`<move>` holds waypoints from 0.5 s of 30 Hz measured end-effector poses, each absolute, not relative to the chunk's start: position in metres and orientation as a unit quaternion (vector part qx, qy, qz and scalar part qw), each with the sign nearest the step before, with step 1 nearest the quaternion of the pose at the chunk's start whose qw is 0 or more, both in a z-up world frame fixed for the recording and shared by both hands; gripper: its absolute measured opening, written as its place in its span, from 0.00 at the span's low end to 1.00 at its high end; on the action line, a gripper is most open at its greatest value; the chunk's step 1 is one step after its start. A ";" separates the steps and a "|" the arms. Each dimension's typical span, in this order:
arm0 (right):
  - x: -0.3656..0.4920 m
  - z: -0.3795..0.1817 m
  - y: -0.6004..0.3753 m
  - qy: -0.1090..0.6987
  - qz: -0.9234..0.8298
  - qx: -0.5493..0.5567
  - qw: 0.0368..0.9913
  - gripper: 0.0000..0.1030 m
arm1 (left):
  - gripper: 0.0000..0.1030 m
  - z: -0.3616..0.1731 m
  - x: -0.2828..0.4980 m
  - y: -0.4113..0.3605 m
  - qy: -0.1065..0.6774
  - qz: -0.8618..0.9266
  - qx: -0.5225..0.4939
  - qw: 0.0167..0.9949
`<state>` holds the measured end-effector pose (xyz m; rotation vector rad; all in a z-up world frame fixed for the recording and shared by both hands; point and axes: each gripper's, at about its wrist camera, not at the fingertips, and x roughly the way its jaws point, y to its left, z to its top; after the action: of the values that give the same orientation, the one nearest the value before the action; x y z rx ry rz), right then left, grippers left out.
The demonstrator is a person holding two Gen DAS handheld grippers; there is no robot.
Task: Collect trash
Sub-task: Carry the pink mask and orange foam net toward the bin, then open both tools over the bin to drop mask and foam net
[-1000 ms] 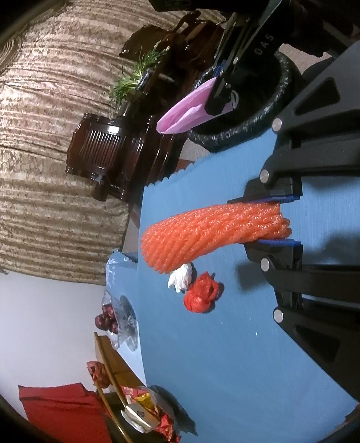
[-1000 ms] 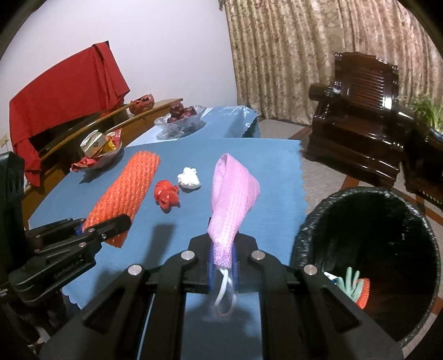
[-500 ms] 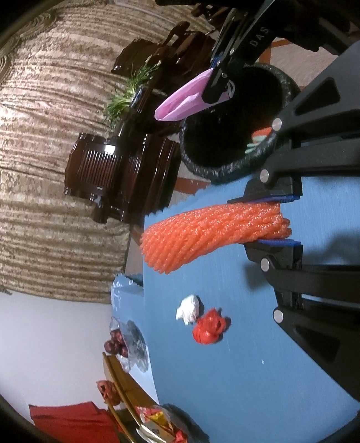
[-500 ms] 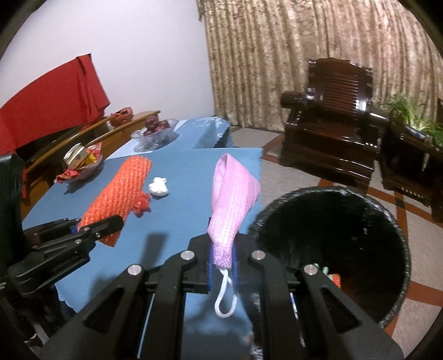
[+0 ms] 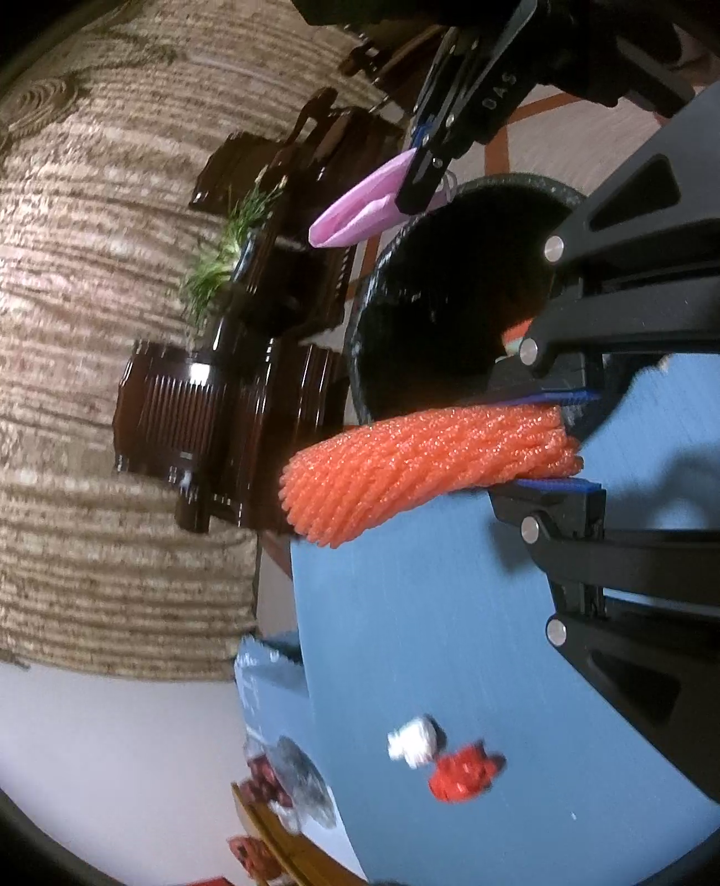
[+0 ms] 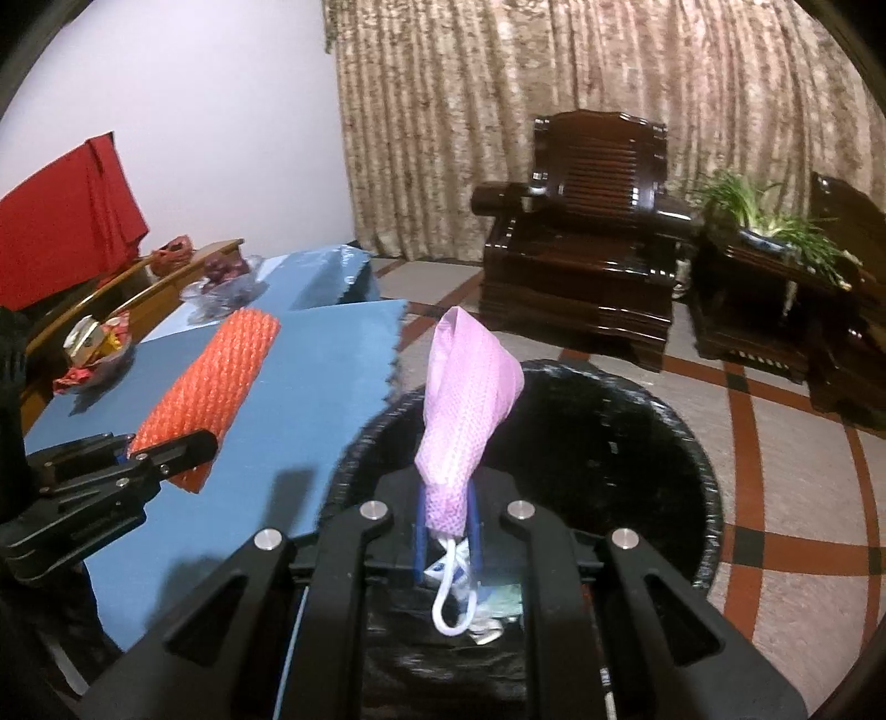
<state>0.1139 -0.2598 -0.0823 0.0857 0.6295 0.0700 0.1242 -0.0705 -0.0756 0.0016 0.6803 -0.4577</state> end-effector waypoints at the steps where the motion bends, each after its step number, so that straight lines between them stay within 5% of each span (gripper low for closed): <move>1: 0.115 -0.084 -0.265 0.311 0.031 0.042 0.949 0.11 | 0.19 -0.077 0.125 -0.076 0.331 -0.228 0.003 0.916; 15: 0.142 -0.116 -0.311 0.337 0.003 0.038 0.941 0.11 | 0.19 -0.096 0.158 -0.150 0.346 -0.283 0.024 0.894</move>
<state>0.1418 -0.3112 -0.1158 0.0782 0.6874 0.0058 0.1577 -0.1497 -0.0963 0.0506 0.7176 -0.5860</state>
